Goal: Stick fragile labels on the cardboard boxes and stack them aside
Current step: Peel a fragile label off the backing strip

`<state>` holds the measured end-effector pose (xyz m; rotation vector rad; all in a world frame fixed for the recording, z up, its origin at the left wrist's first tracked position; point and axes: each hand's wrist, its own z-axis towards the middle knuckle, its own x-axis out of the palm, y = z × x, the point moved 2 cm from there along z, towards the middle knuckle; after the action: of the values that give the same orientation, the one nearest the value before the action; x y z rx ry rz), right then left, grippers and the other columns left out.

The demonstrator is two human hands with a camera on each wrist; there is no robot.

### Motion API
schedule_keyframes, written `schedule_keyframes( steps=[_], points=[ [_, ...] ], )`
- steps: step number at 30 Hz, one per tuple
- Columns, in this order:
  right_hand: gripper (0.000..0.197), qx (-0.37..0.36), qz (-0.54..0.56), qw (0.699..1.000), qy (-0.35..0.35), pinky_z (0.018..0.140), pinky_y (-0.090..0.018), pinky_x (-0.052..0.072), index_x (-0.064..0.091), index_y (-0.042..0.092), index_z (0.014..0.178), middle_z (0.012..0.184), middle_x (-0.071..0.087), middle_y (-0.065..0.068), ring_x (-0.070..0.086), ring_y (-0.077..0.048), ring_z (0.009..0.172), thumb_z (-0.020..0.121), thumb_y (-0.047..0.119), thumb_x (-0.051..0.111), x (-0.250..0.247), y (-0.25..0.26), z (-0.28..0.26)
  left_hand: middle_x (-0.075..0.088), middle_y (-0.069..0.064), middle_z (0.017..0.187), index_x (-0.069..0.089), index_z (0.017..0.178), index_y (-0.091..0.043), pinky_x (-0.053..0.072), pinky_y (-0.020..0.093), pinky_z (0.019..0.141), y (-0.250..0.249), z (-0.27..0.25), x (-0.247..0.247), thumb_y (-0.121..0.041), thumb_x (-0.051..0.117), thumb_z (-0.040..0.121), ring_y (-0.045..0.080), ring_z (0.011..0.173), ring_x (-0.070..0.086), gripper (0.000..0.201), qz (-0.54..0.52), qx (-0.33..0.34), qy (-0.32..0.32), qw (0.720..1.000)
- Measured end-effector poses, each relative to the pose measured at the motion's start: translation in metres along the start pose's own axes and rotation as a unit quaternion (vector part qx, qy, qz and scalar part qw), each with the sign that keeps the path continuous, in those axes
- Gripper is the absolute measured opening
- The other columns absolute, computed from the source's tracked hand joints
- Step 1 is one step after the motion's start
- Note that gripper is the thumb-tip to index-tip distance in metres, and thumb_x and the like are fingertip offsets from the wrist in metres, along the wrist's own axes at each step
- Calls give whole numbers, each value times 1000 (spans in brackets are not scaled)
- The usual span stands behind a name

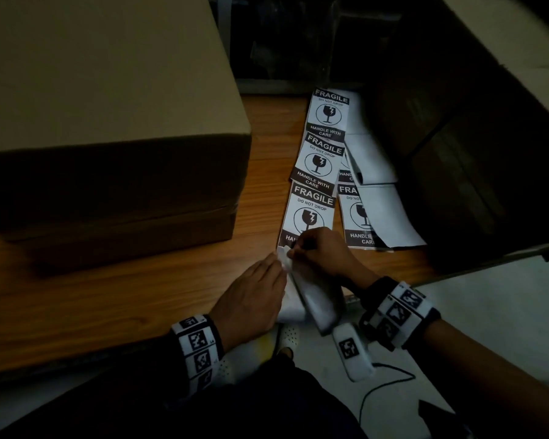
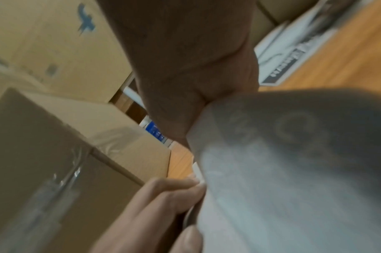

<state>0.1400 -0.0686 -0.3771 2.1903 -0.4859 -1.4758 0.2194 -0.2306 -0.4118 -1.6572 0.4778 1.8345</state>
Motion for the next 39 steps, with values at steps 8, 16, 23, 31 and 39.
schedule_keyframes(
  steps=[8, 16, 23, 31, 39],
  points=[
    [22, 70, 126, 985, -90, 70, -40, 55, 68, 7, 68, 68, 69, -8, 67, -23, 71, 81, 24, 74, 18, -16, -17, 65, 16, 119, 66, 117, -4, 47, 39, 101, 3, 1, -6, -22, 75, 74, 29, 112, 62, 47, -50, -14, 26, 998],
    [20, -12, 54, 994, -97, 66, -34, 45, 63, 11, 76, 75, 68, -9, 61, -22, 70, 91, 25, 68, -2, -12, -14, 45, 14, 145, 45, 141, -4, 33, 32, 113, 20, 37, -45, -25, 44, 97, 23, 136, 39, 49, -168, -51, -97, 980],
    [22, -11, -18, 996, -84, 65, -30, 40, 65, 10, 79, 80, 68, -10, 60, -23, 76, 89, 29, 68, -18, -13, 2, -17, -3, 162, -7, 155, -21, -3, 43, 121, 30, 67, -9, -63, 24, 98, 13, 148, -20, 78, -80, -69, 209, 972],
    [35, 64, 73, 986, -137, 58, -32, 41, 69, -1, 68, 66, 67, -17, 60, -26, 61, 89, 26, 68, -1, -23, -13, -24, 0, 160, -14, 154, -16, -6, 48, 119, 27, 67, -4, -68, 20, 95, 16, 147, -22, 86, -21, -80, 256, 963],
    [36, 118, 165, 957, -209, 59, -32, 48, 62, 6, 60, 55, 62, -6, 59, -18, 55, 89, 28, 66, 9, -29, -29, -27, -1, 159, -17, 153, -18, -6, 49, 119, 30, 70, -4, -70, 17, 94, 17, 147, -24, 86, -2, -66, 281, 957]
  ],
)
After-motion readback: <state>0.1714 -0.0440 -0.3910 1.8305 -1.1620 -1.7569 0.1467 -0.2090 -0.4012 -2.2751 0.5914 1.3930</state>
